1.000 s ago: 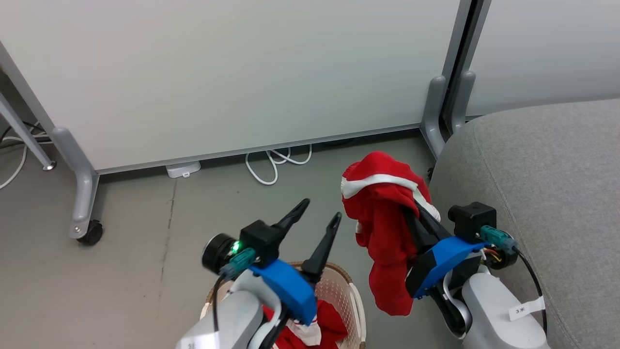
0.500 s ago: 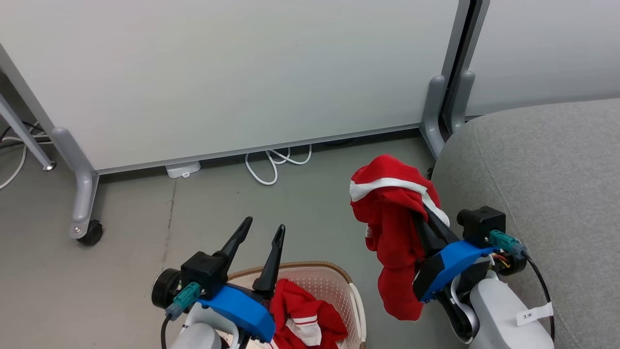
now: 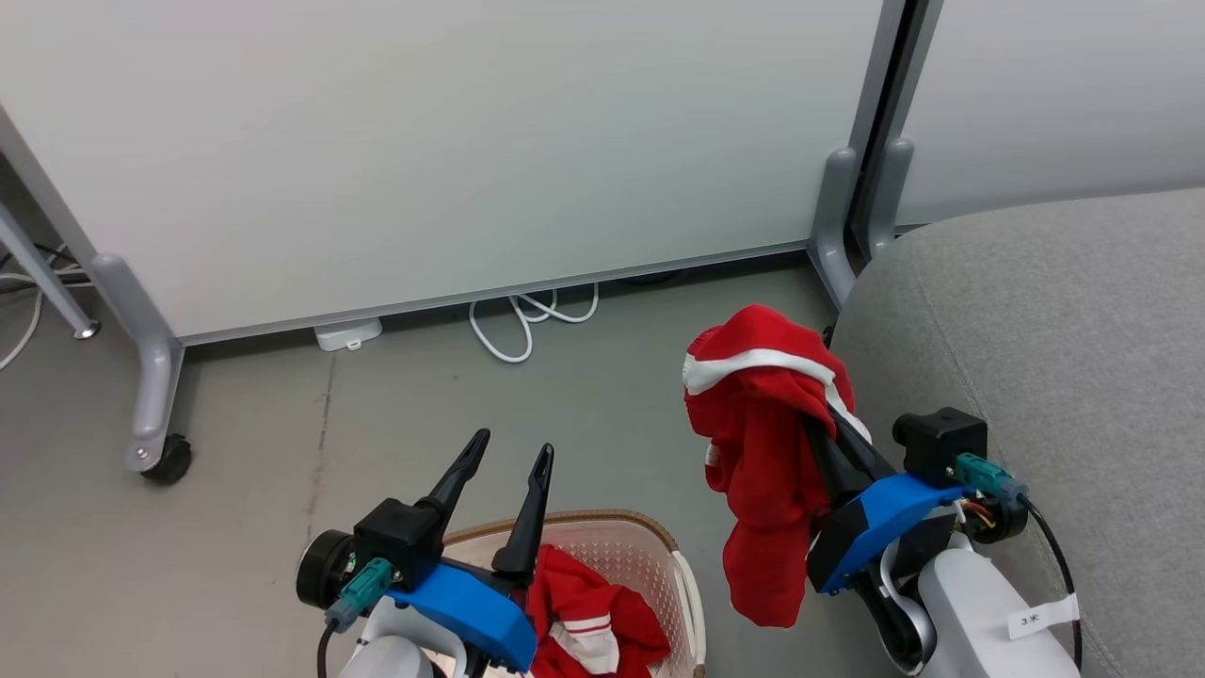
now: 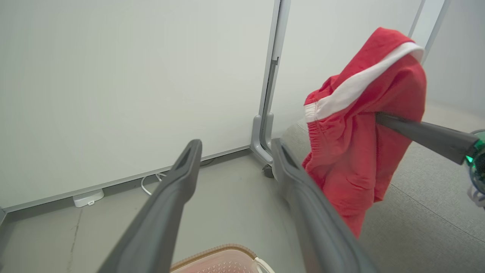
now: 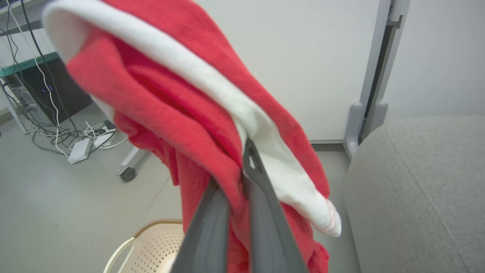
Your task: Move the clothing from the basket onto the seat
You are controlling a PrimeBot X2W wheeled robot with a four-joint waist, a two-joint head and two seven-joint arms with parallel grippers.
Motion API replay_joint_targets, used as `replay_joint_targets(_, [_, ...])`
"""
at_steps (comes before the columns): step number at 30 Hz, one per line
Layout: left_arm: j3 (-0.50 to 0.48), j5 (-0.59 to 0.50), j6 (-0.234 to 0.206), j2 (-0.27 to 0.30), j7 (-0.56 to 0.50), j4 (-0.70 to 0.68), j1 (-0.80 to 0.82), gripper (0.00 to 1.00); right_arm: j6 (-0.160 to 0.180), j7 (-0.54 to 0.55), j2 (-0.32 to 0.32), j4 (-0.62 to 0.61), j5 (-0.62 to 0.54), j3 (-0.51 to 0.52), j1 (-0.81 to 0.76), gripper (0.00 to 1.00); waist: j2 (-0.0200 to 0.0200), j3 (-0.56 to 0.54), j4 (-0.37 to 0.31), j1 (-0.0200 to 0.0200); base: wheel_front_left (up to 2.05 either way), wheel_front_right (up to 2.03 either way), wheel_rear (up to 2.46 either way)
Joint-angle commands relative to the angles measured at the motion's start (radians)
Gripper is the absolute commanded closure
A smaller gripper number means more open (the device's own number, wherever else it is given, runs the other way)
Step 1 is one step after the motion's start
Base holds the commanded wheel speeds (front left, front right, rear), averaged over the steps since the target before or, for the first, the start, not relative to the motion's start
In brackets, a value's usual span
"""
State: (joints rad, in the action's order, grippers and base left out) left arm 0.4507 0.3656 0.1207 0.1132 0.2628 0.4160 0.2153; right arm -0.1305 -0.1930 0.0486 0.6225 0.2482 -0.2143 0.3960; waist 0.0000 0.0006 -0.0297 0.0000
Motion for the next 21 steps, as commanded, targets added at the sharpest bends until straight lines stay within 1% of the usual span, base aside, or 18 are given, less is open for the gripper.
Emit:
replay_joint_targets(1, [-0.009, -0.005, 0.004, -0.004, 0.003, 0.001, -0.008, 0.0, 0.0, 0.001, 0.003, -0.007, -0.002, 0.001, -0.012, 1.0, 0.0, 0.001, -0.006, 0.0, 0.0, 0.0, 0.0])
replay_joint_targets(4, [-0.014, -0.014, 0.007, -0.011, 0.003, 0.003, -0.007, 0.0, 0.0, 0.004, 0.003, -0.013, 0.0, 0.001, -0.014, 1.0, 0.0, 0.004, -0.024, 0.0, 0.0, 0.0, 0.0])
replay_joint_targets(10, [-0.026, -0.026, 0.011, -0.017, 0.003, 0.005, -0.004, 0.0, 0.0, 0.01, 0.003, -0.023, 0.003, 0.0, -0.01, 1.0, 0.0, 0.011, -0.089, 0.0, 0.0, 0.0, 0.0])
replay_joint_targets(21, [-0.023, -0.027, 0.011, -0.015, 0.003, -0.001, 0.014, 0.0, 0.0, 0.007, 0.003, -0.034, 0.009, -0.002, -0.012, 1.0, 0.0, 0.033, -0.265, 0.0, 0.0, 0.0, 0.0])
